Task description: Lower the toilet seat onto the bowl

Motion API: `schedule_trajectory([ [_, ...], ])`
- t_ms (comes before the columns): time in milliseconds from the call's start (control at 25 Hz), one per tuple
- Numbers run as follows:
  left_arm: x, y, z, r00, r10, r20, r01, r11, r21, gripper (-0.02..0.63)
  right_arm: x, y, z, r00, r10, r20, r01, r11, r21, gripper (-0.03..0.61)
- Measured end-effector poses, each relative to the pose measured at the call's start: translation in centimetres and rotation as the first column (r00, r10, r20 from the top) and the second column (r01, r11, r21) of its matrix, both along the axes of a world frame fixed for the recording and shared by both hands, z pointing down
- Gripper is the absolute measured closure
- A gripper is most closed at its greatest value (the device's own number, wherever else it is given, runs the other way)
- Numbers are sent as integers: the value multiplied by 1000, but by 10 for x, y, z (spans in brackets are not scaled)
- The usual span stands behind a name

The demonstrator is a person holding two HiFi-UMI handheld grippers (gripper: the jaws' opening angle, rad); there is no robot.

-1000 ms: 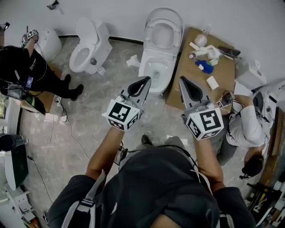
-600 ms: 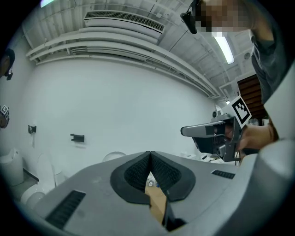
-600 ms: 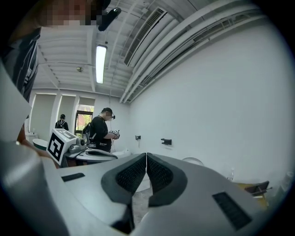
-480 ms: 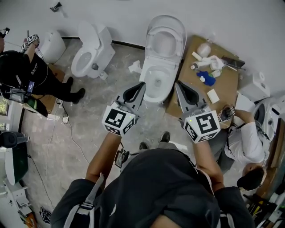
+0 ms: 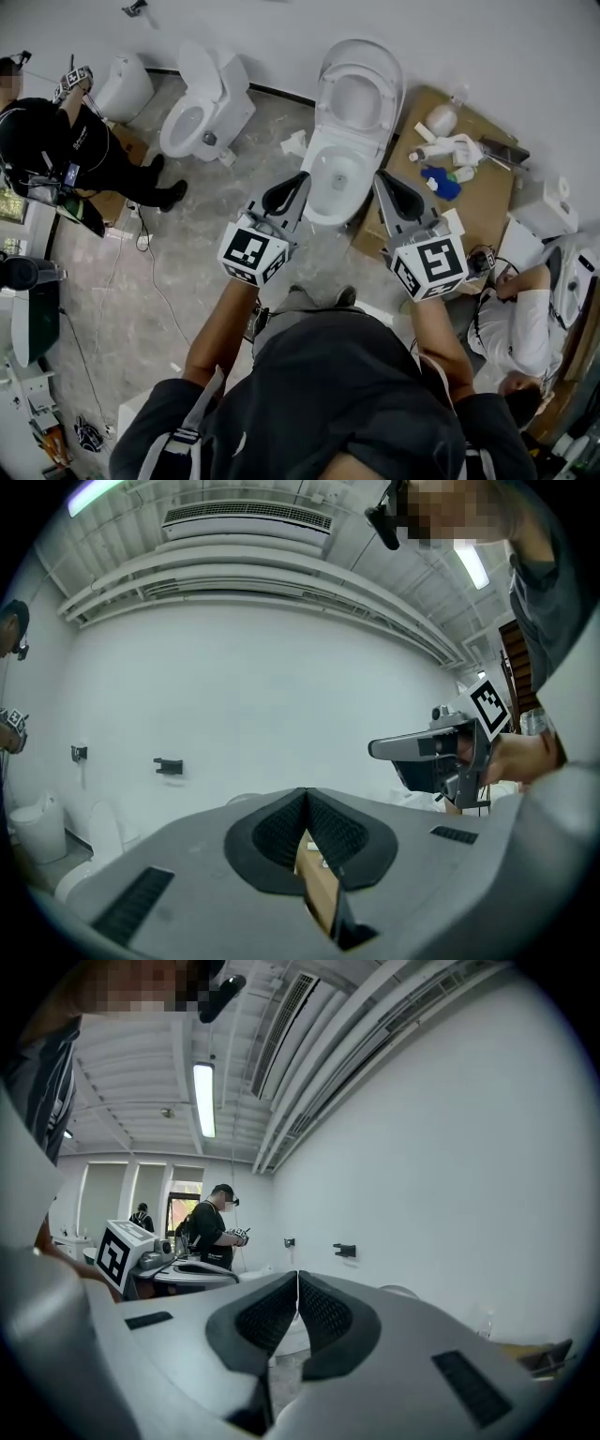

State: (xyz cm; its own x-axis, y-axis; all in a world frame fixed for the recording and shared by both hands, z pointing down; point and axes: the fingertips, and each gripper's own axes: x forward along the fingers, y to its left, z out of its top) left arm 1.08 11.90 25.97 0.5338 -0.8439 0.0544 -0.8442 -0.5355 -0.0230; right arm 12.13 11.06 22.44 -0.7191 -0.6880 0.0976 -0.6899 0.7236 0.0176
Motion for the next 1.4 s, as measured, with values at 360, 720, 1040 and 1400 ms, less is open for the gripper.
schedule_trajectory([
  [360, -21, -42, 4, 998, 57, -22, -58, 998, -14, 611, -23, -35, 3, 998, 56, -25, -56, 998, -8, 569],
  [720, -59, -87, 7, 988, 151, -40, -152, 988, -6, 611, -57, -73, 8, 986, 161, -47, -162, 987, -5, 569],
  [1040, -84, -114, 12, 979, 198, -56, -199, 980, -15, 611, -82, -102, 9, 976, 208, -60, -208, 978, 4, 569],
  [1400, -83, -156, 16, 985, 165, -47, -167, 985, -37, 611, -82, -150, 16, 982, 182, -44, -183, 983, -19, 569],
])
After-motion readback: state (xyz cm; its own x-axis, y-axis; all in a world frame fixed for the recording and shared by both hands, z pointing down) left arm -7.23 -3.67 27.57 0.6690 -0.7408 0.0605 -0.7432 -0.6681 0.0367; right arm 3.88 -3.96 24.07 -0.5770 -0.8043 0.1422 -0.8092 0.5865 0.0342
